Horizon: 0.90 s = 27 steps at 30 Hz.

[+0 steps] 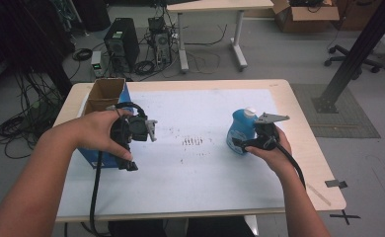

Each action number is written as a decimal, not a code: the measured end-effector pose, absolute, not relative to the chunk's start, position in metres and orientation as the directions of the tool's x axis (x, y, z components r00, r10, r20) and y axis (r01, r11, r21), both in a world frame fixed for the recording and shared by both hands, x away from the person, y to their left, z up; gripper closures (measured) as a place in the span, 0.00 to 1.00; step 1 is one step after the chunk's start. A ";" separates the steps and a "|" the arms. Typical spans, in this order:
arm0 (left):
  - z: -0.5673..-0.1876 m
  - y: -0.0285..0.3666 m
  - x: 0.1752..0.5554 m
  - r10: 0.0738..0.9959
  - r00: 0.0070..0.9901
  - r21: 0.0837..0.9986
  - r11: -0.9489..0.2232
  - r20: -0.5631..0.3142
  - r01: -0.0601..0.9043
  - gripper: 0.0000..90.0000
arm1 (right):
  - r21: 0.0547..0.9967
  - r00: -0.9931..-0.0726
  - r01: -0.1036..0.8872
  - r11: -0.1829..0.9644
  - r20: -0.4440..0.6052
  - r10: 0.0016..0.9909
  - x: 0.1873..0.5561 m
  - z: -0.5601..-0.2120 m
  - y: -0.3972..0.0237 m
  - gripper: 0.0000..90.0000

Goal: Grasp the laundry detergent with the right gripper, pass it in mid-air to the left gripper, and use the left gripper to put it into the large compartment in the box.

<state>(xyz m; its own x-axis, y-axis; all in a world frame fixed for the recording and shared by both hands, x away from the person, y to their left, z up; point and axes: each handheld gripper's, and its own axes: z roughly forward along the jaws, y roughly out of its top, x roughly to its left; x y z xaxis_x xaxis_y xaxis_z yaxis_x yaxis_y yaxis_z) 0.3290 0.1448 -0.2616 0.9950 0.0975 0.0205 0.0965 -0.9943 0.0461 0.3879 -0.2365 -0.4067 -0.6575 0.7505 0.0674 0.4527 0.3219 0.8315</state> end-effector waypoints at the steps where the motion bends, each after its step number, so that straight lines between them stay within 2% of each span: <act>1: -0.262 0.145 0.329 0.102 0.995 0.048 -0.994 0.021 0.101 0.07 | 0.836 -0.658 0.447 0.318 0.066 0.750 0.387 -0.407 -0.237 0.08; 8: -0.262 0.145 0.329 0.099 0.995 0.043 -0.994 0.022 0.098 0.07 | 0.855 -0.655 0.416 0.309 0.046 0.754 0.383 -0.406 -0.237 0.16; 10: -0.263 0.144 0.329 0.100 0.995 0.048 -0.994 0.022 0.098 0.07 | 0.860 -0.658 0.403 0.315 0.033 0.753 0.383 -0.406 -0.236 0.21; 27: -0.265 0.140 0.331 0.100 0.995 0.047 -0.994 0.016 0.099 0.07 | 0.869 -0.665 0.384 0.312 0.026 0.746 0.380 -0.411 -0.234 0.27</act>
<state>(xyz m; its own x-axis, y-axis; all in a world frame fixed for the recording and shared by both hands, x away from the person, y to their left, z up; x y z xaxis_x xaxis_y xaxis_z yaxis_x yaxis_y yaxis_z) 0.3307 0.1403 -0.2650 0.9948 0.1002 0.0158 0.0994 -0.9939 0.0470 0.3801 -0.2335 -0.4110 -0.6654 0.7460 0.0263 0.3844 0.3122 0.8688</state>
